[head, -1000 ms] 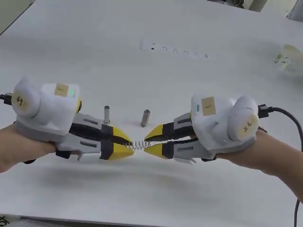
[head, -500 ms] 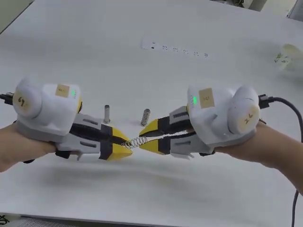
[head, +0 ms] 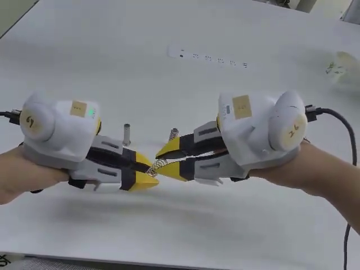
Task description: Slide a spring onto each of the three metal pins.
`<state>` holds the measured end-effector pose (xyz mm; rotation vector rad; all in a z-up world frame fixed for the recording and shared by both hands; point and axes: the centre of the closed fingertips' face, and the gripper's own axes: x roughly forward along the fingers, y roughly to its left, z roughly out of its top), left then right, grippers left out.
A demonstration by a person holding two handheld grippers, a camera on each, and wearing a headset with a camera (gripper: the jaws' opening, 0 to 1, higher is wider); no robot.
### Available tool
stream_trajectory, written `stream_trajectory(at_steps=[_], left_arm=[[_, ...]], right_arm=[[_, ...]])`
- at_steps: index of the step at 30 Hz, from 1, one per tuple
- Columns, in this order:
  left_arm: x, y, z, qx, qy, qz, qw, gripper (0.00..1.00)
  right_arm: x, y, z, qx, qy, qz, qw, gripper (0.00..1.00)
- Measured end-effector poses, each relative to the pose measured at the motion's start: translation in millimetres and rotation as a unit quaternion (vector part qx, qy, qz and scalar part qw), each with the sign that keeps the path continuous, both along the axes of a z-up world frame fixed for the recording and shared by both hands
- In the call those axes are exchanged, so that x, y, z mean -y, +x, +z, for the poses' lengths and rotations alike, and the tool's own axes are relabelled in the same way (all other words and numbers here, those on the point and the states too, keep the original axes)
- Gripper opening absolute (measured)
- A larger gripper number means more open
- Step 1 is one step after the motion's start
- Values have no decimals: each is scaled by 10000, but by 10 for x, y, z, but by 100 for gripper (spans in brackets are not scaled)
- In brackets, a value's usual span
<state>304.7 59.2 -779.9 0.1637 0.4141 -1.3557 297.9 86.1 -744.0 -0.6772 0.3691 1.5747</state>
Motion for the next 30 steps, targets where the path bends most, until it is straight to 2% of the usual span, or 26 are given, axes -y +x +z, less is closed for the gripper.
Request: stream_trajectory(at_steps=[18, 30], left_arm=[[57, 8, -26, 103, 206, -109, 9997, 2], [42, 29, -35, 15, 173, 9, 9998, 3]], right_arm=[[-100, -12, -25, 63, 84, -43, 9999, 7], [-75, 5, -16, 80, 70, -104, 9999, 7]])
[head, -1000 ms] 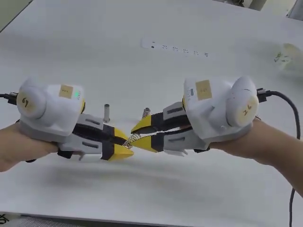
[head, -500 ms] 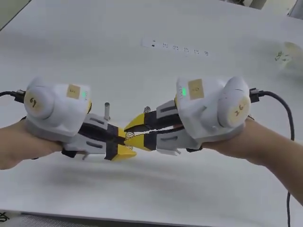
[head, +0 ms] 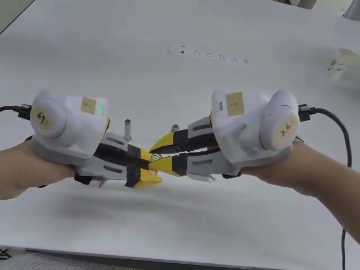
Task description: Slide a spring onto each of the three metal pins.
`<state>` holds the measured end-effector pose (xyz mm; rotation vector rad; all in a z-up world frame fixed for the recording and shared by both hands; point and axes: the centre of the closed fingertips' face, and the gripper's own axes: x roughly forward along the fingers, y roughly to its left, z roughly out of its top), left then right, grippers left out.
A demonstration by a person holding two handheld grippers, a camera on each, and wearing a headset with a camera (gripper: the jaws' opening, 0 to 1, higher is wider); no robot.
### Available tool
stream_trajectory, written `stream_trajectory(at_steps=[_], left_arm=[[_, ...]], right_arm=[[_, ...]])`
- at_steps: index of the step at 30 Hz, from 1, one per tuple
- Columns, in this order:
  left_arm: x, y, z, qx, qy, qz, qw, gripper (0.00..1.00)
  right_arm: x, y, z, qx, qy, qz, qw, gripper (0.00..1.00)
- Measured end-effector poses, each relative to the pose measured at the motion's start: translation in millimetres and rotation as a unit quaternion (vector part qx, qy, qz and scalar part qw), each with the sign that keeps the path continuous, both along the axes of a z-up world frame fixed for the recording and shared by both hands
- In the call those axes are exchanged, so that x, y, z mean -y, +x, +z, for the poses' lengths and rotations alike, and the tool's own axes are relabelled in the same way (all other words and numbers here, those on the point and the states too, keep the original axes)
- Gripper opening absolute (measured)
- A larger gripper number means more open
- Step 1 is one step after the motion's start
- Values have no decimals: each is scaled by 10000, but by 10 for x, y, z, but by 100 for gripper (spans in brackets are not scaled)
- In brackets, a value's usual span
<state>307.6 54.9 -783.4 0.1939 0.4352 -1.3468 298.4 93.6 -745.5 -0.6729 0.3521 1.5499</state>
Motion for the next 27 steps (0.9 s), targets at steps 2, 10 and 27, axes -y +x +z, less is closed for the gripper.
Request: stream_trajectory(at_steps=[2, 10, 27], left_arm=[[1, 0, -1, -18, -2, 12, 10000, 3], [17, -16, -5, -72, -4, 45, 10000, 4], [-33, 26, 37, -79, -37, 249, 9997, 17]], right_arm=[[2, -6, 1, 21, -23, 19, 10000, 7], [10, -25, 6, 92, -114, 86, 9999, 7], [6, 5, 38, 209, -120, 59, 9997, 7]])
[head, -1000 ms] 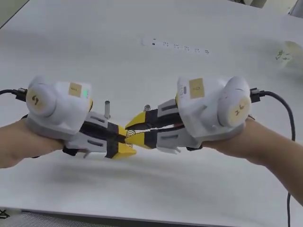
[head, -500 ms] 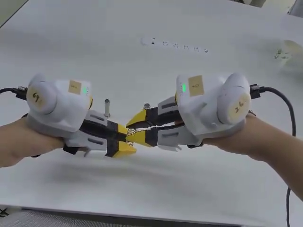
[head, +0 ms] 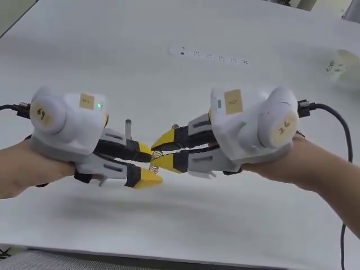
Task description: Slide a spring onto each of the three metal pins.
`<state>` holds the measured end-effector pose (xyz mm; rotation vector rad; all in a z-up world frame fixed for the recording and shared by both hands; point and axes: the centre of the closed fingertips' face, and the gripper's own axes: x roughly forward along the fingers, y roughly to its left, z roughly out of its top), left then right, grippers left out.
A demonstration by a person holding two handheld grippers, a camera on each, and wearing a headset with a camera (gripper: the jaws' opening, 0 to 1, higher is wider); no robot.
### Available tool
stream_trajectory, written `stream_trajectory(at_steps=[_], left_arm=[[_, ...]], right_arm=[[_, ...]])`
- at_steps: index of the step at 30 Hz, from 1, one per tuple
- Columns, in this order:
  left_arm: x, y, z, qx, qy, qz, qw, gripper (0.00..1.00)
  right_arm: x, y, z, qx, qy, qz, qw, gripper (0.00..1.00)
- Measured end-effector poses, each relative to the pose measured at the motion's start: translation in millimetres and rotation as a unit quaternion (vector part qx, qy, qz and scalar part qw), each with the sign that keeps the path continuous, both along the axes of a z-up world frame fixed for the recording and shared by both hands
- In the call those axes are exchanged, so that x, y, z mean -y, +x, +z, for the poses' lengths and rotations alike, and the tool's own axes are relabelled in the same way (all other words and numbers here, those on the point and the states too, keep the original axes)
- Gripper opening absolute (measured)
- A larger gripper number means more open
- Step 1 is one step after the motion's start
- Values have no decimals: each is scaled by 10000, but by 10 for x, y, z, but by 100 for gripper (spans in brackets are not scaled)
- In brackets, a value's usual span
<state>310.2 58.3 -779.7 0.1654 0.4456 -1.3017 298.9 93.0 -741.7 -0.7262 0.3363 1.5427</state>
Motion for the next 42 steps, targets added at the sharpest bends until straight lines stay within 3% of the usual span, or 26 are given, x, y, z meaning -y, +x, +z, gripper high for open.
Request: stream_trajectory(at_steps=[18, 38, 42], left_arm=[[-156, 47, -14, -55, 25, 293, 9996, 29], [-543, 113, -9, -76, -57, 976, 9952, 47], [-620, 137, -15, -84, -103, 1136, 9934, 54]], right_arm=[[2, 59, 5, 87, -34, -33, 10000, 7], [26, 126, -20, 191, -96, -110, 9997, 7], [35, 137, -26, 198, -110, -125, 9997, 7]])
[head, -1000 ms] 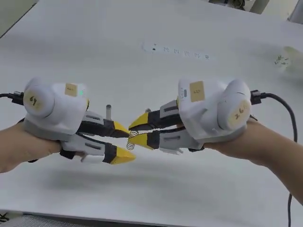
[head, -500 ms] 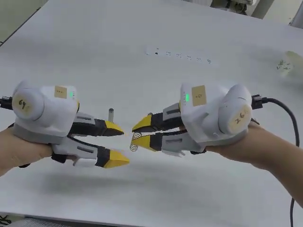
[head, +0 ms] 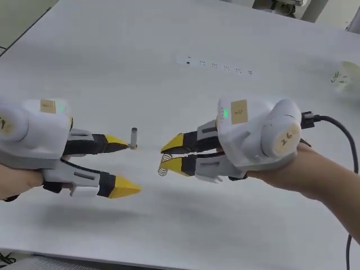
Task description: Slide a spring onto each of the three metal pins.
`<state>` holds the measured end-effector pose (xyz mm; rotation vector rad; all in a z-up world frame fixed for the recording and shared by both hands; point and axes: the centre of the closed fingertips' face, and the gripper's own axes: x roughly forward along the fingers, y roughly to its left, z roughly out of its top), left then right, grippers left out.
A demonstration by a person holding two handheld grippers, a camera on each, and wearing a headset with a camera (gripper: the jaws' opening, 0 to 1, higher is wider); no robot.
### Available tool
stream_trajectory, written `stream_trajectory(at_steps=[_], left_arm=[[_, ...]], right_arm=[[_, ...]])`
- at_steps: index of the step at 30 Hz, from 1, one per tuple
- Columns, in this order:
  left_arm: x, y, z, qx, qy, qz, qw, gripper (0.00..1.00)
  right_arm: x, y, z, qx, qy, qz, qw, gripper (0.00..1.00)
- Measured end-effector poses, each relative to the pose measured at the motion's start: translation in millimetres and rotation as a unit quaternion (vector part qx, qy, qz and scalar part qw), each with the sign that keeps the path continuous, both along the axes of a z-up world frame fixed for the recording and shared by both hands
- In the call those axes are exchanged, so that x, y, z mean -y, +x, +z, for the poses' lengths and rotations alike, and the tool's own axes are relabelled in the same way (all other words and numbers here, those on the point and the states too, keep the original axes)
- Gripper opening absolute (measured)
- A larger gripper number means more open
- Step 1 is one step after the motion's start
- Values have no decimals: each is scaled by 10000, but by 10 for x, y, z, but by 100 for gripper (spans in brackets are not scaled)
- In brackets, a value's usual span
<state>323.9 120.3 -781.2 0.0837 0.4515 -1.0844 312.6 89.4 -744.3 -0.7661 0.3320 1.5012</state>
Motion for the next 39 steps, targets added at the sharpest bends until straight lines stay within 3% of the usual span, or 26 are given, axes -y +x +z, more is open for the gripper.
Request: stream_trajectory(at_steps=[5, 23, 39], left_arm=[[-90, -15, -51, -26, 26, 106, 9999, 58], [-259, 24, -95, -71, -93, 578, 9983, 96], [-341, -12, -107, -81, -188, 698, 9974, 98]], right_arm=[[10, 19, -2, 18, -10, -23, 10000, 7], [11, 98, -20, 64, -24, -102, 9999, 7], [-179, 292, 38, 172, -17, -81, 9998, 7]])
